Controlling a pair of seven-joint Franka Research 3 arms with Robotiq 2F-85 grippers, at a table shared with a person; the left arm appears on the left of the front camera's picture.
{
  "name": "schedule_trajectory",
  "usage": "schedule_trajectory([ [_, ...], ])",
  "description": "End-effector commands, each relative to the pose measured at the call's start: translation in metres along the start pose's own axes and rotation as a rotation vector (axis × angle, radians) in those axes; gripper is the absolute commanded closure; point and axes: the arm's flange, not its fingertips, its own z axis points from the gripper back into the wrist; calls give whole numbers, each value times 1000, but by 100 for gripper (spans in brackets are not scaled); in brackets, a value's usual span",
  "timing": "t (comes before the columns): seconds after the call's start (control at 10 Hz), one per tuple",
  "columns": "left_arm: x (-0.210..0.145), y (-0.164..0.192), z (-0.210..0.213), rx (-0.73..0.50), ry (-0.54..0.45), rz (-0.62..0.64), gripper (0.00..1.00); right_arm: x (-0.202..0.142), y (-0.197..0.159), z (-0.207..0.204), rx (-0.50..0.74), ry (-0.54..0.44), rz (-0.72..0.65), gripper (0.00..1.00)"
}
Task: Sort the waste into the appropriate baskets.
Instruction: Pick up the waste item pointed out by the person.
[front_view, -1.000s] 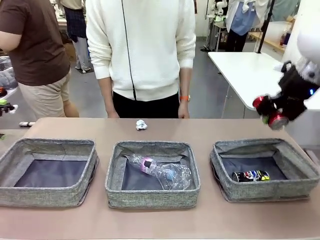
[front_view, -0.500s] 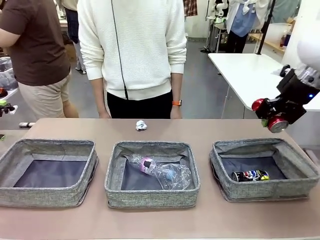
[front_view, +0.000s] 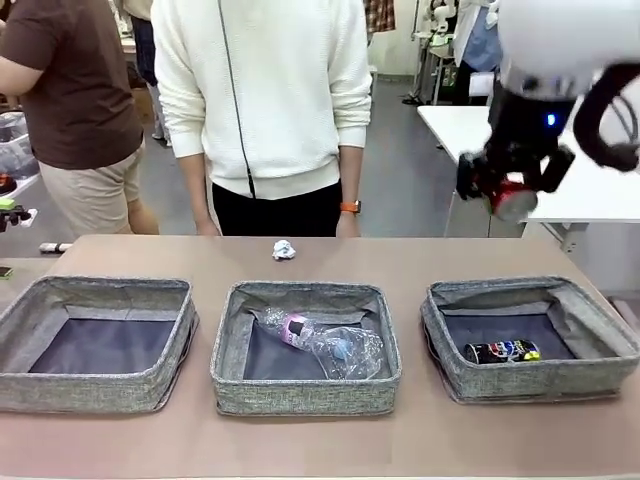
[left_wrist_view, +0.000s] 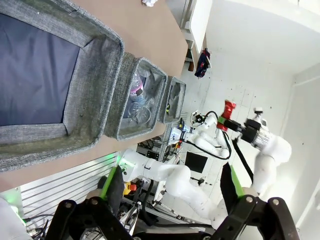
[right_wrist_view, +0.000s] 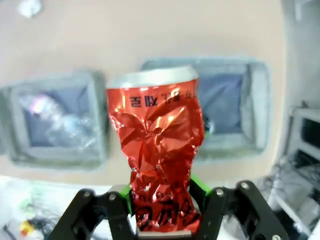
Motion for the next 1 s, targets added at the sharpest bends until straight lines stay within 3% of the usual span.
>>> schedule_trajectory([
  [0.0, -3, -4, -1, -22, -2, 7, 0, 12, 54, 41, 71, 38, -3, 74],
  [0.2, -3, -4, -1, -22, -2, 7, 0, 8, 112, 80, 155, 30, 12, 74],
  [0.3, -3, -4, -1, -22, -2, 7, 0, 5, 134, 99, 185, 72, 44, 74],
  [0.4, -3, -4, -1, -22, -2, 7, 0, 1, 153, 119, 169, 76, 58, 74],
  [0.5, -3, -4, -1, -22, -2, 7, 0, 1, 163, 130, 134, 24, 72, 74],
  [0.9, -3, -4, -1, -22, -2, 7, 0, 9, 179, 143, 248, 44, 104, 74],
])
